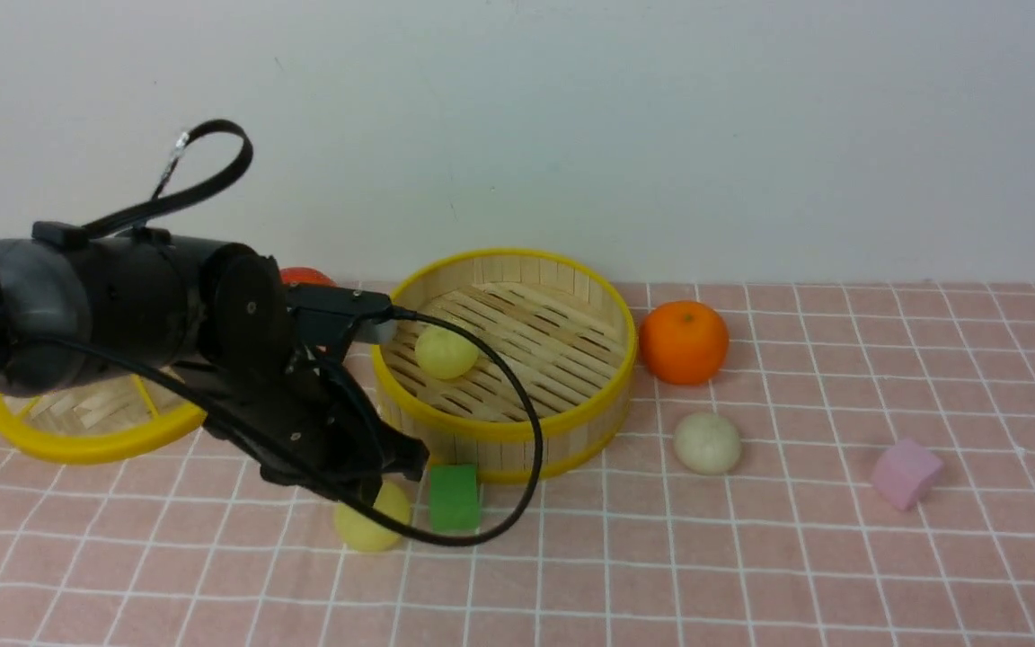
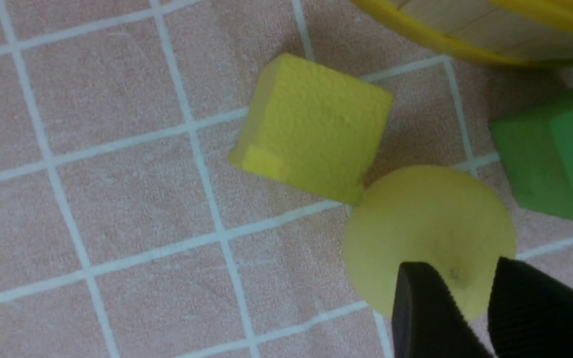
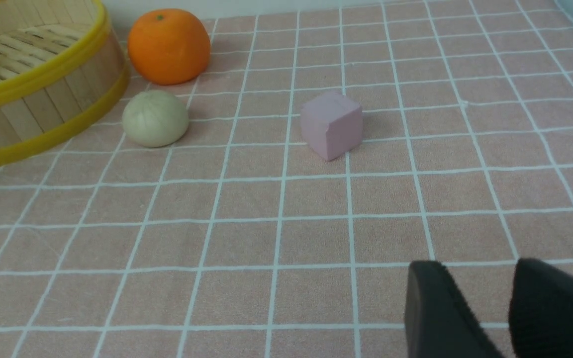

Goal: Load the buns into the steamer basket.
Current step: Use the left arm to grab a steamed stuffed bun

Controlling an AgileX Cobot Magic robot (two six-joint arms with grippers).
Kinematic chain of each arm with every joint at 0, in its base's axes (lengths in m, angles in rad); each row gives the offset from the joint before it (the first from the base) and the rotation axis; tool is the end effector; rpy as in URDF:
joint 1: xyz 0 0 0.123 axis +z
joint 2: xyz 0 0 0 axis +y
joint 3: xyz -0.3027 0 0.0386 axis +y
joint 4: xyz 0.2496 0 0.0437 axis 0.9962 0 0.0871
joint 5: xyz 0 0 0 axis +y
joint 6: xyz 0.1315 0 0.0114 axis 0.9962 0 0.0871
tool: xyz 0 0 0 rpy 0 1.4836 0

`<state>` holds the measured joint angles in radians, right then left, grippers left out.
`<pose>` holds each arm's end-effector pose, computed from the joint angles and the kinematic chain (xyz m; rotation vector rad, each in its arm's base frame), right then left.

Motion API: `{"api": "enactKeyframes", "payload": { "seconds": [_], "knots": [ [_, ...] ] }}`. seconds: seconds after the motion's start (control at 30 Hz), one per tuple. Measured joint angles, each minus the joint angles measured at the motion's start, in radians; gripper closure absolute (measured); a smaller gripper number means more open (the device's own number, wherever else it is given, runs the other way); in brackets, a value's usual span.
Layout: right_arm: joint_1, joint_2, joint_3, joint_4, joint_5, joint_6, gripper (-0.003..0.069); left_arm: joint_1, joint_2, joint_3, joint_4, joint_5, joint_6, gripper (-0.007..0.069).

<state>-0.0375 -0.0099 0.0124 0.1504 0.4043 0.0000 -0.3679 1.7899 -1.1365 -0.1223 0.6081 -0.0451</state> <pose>0.0721 0.0051 0.1607 0.1256 1.8835 0.1247 0.3507 -0.1451 0.1717 0.3258 2.7435 -0.2355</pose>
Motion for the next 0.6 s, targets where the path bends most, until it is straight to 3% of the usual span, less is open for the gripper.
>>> {"api": "enactKeyframes", "payload": {
  "seconds": [0.43,0.6],
  "knots": [
    [0.0,0.0,0.0,0.0,0.0,0.0,0.0419,0.0,0.063,0.0,-0.001,-0.07,0.0,0.0378],
    [0.0,0.0,0.0,0.0,0.0,0.0,0.0419,0.0,0.068,0.0,-0.006,-0.07,0.0,0.0428]
  ]
}}
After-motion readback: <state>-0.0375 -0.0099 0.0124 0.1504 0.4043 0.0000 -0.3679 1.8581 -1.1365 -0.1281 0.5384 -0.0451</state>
